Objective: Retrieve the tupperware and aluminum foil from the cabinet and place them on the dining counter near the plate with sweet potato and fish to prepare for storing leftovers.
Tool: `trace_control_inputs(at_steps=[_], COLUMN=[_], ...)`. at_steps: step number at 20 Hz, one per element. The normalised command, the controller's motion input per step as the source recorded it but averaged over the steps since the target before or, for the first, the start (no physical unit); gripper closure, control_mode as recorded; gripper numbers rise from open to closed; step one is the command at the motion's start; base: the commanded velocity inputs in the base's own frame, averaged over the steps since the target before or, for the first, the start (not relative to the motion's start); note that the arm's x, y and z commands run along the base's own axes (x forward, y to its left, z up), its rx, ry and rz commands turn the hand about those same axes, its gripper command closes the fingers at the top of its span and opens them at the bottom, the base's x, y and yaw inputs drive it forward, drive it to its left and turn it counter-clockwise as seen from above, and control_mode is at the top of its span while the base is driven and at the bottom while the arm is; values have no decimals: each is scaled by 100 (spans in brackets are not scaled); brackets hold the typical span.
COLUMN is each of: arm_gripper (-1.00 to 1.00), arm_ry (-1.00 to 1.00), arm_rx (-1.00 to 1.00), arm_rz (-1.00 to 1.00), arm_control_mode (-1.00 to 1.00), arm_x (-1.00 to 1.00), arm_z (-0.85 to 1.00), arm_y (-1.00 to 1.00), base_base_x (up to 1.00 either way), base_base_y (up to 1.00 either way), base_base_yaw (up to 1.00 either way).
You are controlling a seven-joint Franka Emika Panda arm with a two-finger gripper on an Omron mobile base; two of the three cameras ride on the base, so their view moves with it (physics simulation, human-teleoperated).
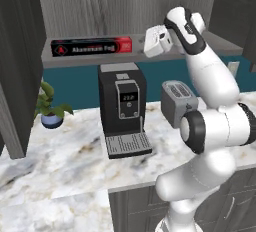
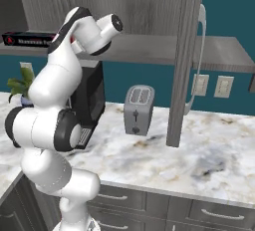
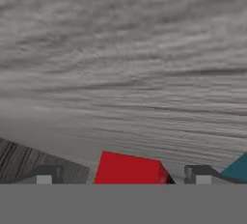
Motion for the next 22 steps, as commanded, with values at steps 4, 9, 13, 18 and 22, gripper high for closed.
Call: trace_control_inputs(at_steps=[4,9,13,18,22], arm_gripper=[-100,-100,-100,-100,-100], arm_ry=[15,11,2,-3,-11], arm_rx=[0,2,6,3,0], arm_rz=[0,4,8,13,9], arm_control_mode=[-100,-100,-100,-100,-100], arm_x=[33,0,-1,-4,1], arm_z=[0,-2,-1,-15,-21], arm_y=[28,10,0,11,22], base_base_x=[0,0,0,0,0], base_base_y=[0,0,0,0,0], base_base_yaw=[0,0,0,0,0])
